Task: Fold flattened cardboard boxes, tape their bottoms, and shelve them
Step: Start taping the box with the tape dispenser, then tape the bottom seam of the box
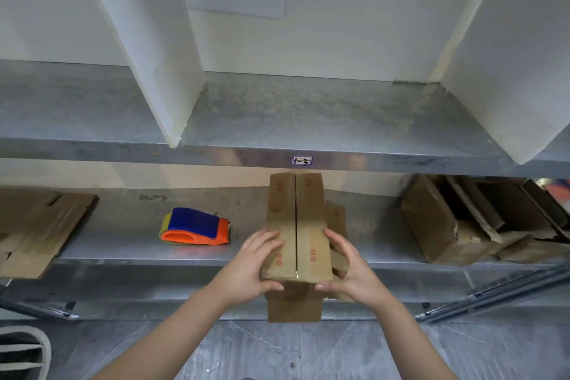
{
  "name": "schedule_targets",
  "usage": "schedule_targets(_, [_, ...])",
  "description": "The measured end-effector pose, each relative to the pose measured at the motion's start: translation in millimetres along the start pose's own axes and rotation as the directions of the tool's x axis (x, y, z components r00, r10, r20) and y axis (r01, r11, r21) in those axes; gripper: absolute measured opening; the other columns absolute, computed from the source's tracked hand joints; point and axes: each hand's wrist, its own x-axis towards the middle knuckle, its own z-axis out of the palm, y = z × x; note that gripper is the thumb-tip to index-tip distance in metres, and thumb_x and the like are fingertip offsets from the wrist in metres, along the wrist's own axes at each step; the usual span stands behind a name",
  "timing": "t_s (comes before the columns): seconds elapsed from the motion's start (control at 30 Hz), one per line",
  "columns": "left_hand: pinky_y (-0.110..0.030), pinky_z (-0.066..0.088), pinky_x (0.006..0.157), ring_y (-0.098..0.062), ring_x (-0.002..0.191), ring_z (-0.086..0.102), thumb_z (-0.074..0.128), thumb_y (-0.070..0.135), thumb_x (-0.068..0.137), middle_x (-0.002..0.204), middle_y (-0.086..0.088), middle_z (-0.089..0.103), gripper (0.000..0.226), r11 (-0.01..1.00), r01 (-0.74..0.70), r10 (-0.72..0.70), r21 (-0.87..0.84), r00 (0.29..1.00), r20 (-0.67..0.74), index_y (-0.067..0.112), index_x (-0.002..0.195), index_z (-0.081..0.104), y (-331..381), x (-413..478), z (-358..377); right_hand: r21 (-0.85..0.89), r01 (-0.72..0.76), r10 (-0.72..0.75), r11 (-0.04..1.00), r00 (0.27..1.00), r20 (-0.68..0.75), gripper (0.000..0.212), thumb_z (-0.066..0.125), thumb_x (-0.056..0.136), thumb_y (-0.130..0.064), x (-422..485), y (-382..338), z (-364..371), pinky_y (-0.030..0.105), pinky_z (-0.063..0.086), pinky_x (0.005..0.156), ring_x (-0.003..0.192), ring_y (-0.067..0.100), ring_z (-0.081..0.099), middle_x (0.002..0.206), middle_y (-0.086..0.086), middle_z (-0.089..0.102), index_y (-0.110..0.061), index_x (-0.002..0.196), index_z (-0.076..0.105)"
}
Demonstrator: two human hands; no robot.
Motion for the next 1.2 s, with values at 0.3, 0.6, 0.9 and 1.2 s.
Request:
schedule_targets(0.3, [-0.032, 0.017, 0.118, 0.005, 0.141, -0.007, 0.070, 0.058, 0.075, 0.156, 0.023, 0.007, 0.092, 0.987, -0.029, 0.023, 0.155, 0.999, 0.041, 0.038, 0.149, 0.019, 8, -5, 8, 0.000, 0.002, -0.002, 1.000, 0.999, -0.041, 0.103, 0.088, 0.066, -0.041, -27, 10, 3, 0.030, 0.040, 0.105, 0.139, 0.002, 0.028, 0.153, -0.026, 0.023, -0.058, 0.143, 0.022])
schedule_targets(0.6, [-0.036, 0.019, 0.119, -0.008, 0.147, -0.002, 0.078, 0.043, 0.075, 0.155, 0.026, -0.015, 0.103, 0.983, 0.170, -0.170, -0.065, 0.985, -0.007, 0.048, 0.148, 0.006, 15, -23, 20, -0.138, 0.023, -0.031, 0.990, 0.998, -0.056, 0.113, 0.086, 0.059, -0.056, -34, 11, 15, 0.041, 0.035, 0.113, 0.136, -0.001, 0.029, 0.146, -0.030, 0.024, -0.062, 0.142, 0.010])
schedule_targets(0.9, [-0.039, 0.019, 0.119, -0.001, 0.144, -0.009, 0.076, 0.055, 0.071, 0.153, 0.031, -0.009, 0.107, 0.987, 0.139, -0.138, 0.076, 0.990, -0.011, 0.051, 0.147, 0.001, 21, -29, 11, -0.302, 0.108, -0.135, 0.947, 0.988, -0.072, 0.106, 0.067, 0.063, -0.081, -34, 4, 14, 0.043, 0.026, 0.116, 0.145, 0.005, 0.015, 0.157, -0.024, 0.008, -0.058, 0.144, 0.003])
schedule_targets(1.2, [-0.028, 0.010, 0.115, 0.005, 0.142, -0.010, 0.054, 0.076, 0.075, 0.155, 0.028, 0.001, 0.089, 0.990, 0.038, -0.031, 0.135, 0.998, -0.057, 0.046, 0.148, 0.013, 19, -42, -27, -0.654, 0.201, -0.334, 0.730, 0.939, -0.083, 0.065, 0.037, 0.085, -0.068, -30, -44, 15, 0.031, 0.031, 0.114, 0.142, 0.008, 0.020, 0.145, -0.014, 0.040, -0.037, 0.141, 0.042])
